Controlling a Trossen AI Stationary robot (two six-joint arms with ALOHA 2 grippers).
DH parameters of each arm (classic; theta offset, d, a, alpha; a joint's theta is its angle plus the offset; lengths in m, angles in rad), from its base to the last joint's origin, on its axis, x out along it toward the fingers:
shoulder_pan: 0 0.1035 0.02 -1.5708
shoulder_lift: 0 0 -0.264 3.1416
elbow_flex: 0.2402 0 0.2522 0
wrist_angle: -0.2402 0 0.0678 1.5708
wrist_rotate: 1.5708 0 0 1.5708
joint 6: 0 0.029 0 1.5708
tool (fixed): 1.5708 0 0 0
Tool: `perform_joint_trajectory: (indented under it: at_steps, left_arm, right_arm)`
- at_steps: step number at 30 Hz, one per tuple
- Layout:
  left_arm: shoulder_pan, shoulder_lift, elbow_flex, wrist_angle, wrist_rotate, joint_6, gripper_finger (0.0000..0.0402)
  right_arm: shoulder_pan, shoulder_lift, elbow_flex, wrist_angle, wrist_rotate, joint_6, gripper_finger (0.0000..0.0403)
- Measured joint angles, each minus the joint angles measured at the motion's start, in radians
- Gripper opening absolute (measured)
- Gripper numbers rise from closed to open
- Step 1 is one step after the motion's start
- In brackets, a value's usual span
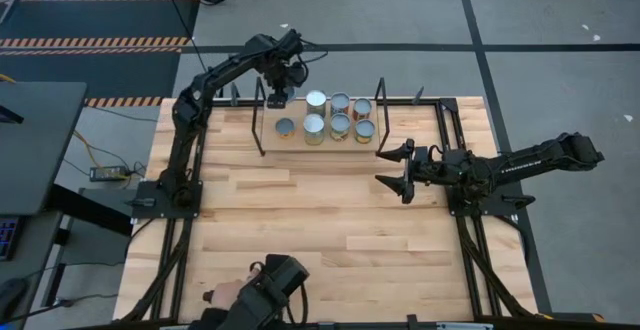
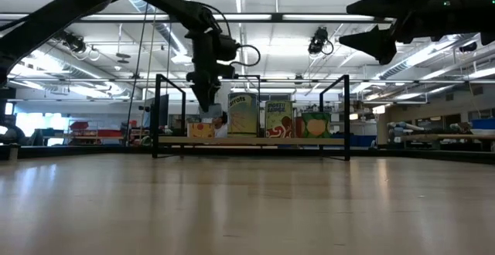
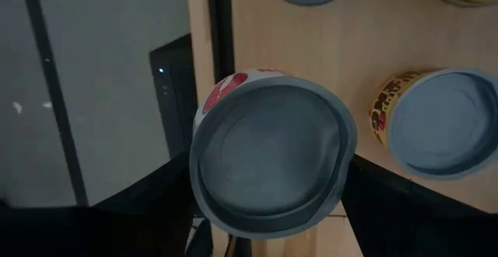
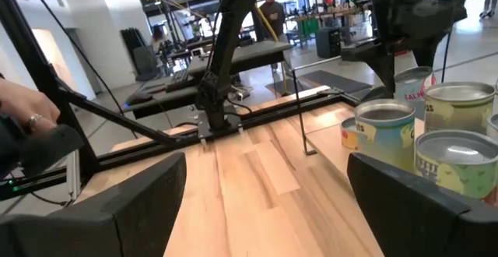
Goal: Pick and place cans onto a shelf
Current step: Put the canned salmon on the shelf
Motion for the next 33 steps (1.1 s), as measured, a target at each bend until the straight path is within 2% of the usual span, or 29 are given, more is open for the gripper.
perform_joint_trajectory:
  at_steps: [8, 20, 27, 33]
  left_arm:
    - [-0.008, 0.042, 0.000, -0.062, -0.011, -0.004, 0.0275]
    - [-0.008, 0.042, 0.000, -0.061, -0.031, -0.033, 0.0275]
    - [0.001, 0.083, -0.001, -0.046, -0.065, -0.033, 0.0275]
    - [0.000, 0.112, -0.001, -0.042, -0.054, -0.032, 0.0275]
  right_arm:
    - [0.022, 0.000, 0.000, -0.011, -0.007, 0.020, 0.0363]
    - [0.040, 0.000, 0.000, -0.019, -0.007, 0.022, 0.0363]
    - [0.040, 0.000, 0.000, -0.018, -0.007, 0.020, 0.0363]
    - [0.040, 0.000, 0.000, -0.022, 0.000, 0.022, 0.0363]
